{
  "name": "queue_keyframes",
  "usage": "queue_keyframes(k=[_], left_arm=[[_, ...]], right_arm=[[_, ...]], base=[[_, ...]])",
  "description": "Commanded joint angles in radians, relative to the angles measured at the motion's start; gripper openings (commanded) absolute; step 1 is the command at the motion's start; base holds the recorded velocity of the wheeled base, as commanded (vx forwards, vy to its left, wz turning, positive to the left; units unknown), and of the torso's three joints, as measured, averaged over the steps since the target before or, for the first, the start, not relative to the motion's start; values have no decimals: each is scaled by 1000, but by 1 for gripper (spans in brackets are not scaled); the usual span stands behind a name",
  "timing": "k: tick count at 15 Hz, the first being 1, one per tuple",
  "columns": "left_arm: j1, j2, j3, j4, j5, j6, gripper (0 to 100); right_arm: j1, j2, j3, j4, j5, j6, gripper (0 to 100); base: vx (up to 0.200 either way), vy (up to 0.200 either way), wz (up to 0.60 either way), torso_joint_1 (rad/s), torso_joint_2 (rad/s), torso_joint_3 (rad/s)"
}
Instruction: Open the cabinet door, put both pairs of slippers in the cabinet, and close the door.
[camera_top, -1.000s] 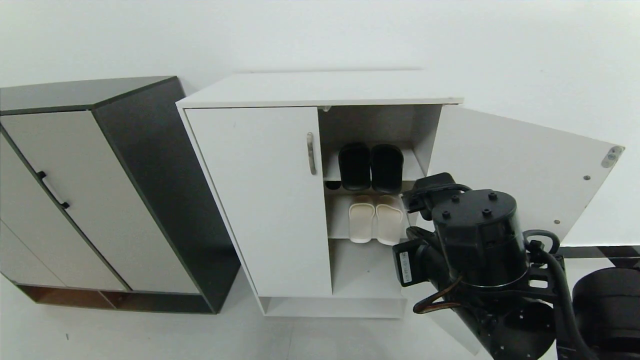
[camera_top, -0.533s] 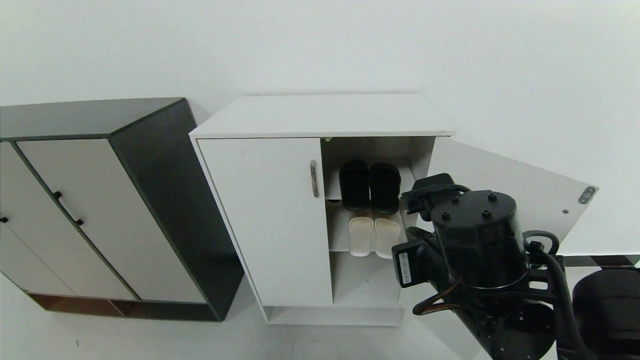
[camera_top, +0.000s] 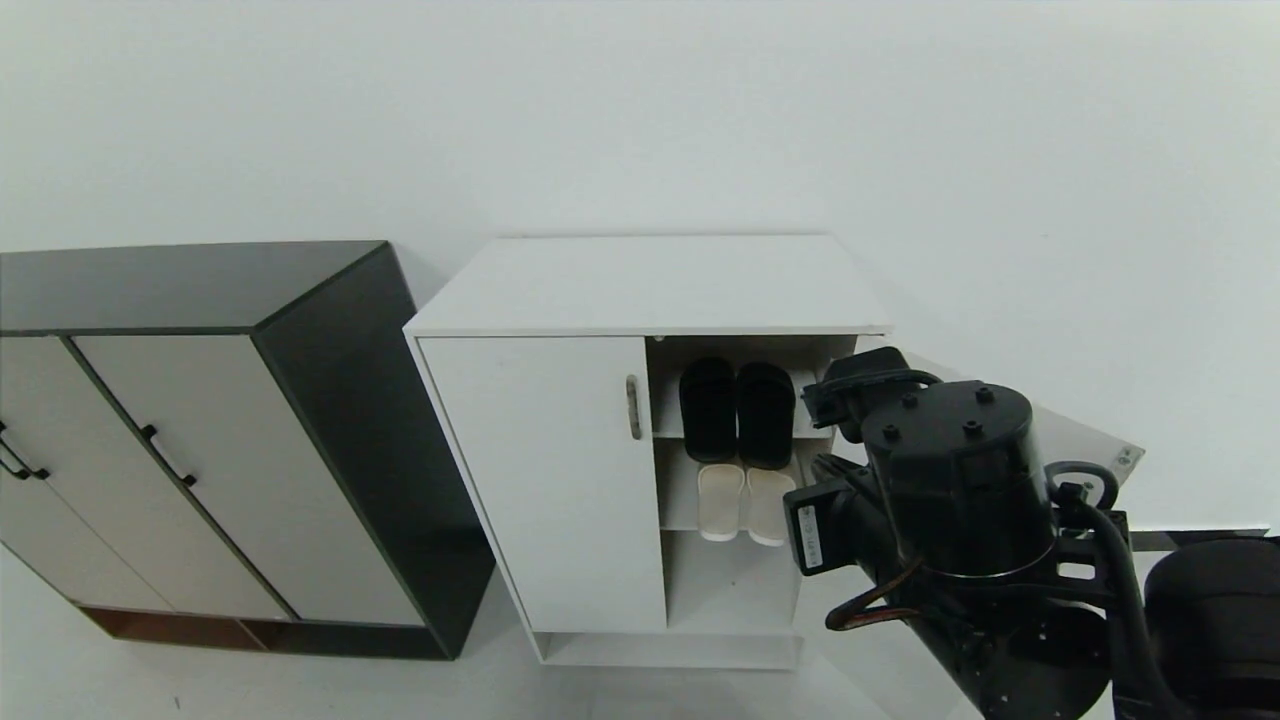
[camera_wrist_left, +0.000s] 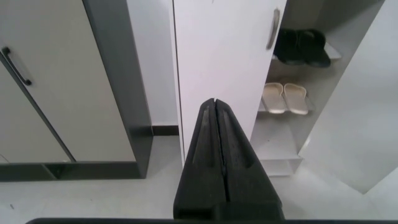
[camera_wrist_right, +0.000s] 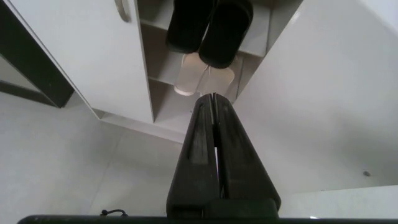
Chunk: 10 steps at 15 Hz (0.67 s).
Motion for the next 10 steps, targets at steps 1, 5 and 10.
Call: queue_keyframes(k=[1,5,10], left_arm=[[0,0,0,0,0,0,0],[0,0,0,0,0,0,0],[0,0,0,0,0,0,0]], right_arm=[[-1,1,6,0,3,0,0],[-9,-1,15,-2,30,-4,0],[-9,-1,20,-2,36,-4,0]], base=[[0,0,0,227,-530,-320],[0,0,0,184,-427,-246],[0,0,0,19,-39,-22]])
